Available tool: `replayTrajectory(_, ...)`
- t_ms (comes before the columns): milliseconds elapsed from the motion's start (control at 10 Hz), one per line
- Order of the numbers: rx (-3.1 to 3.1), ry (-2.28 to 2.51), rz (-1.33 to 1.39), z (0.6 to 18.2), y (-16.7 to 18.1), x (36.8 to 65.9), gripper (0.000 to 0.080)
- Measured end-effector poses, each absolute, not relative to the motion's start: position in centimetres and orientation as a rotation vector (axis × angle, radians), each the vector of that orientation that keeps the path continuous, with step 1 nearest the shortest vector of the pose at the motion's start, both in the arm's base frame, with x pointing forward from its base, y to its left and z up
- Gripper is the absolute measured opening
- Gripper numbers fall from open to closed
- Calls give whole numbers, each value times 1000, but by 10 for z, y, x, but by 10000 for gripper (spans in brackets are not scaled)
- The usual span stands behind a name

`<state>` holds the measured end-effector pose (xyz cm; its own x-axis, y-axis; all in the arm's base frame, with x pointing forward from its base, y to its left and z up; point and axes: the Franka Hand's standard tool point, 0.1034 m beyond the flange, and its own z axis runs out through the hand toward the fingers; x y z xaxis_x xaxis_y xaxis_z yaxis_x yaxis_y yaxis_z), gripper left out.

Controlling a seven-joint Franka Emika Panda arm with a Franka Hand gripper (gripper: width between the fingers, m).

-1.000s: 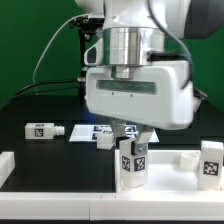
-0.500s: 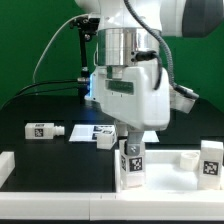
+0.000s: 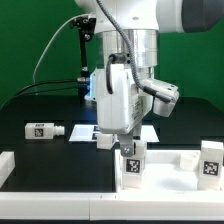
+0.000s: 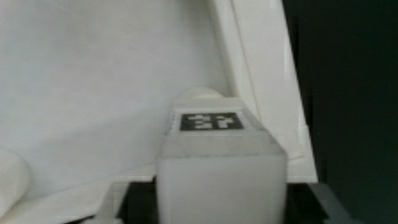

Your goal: Assemble square table

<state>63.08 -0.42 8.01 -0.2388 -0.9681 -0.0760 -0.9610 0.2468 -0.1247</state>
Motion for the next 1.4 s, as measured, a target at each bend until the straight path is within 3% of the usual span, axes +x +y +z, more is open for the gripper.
replayTrajectory(100,-1984,2294,-98,80,2,630,356)
replayTrajectory(200,-2231,2089,-124,80,6,629,356)
replayTrajectory(300,-2466,1824,-136,80,11,629,539)
replayTrajectory(400,-2561,1695,-127,78,18,625,618)
replayTrajectory(600,-2689,1502,-136,77,16,625,644)
replayTrajectory(800,-2818,1276,-145,77,15,625,649)
replayTrajectory(1000,-3056,669,-162,76,5,630,649)
replayTrajectory(1100,-3054,676,-163,76,2,632,649)
replayTrajectory(1200,-3039,732,-162,75,4,632,553)
replayTrajectory(1300,-3039,735,-162,75,4,632,553)
replayTrajectory(1400,-3031,760,-162,75,3,632,379)
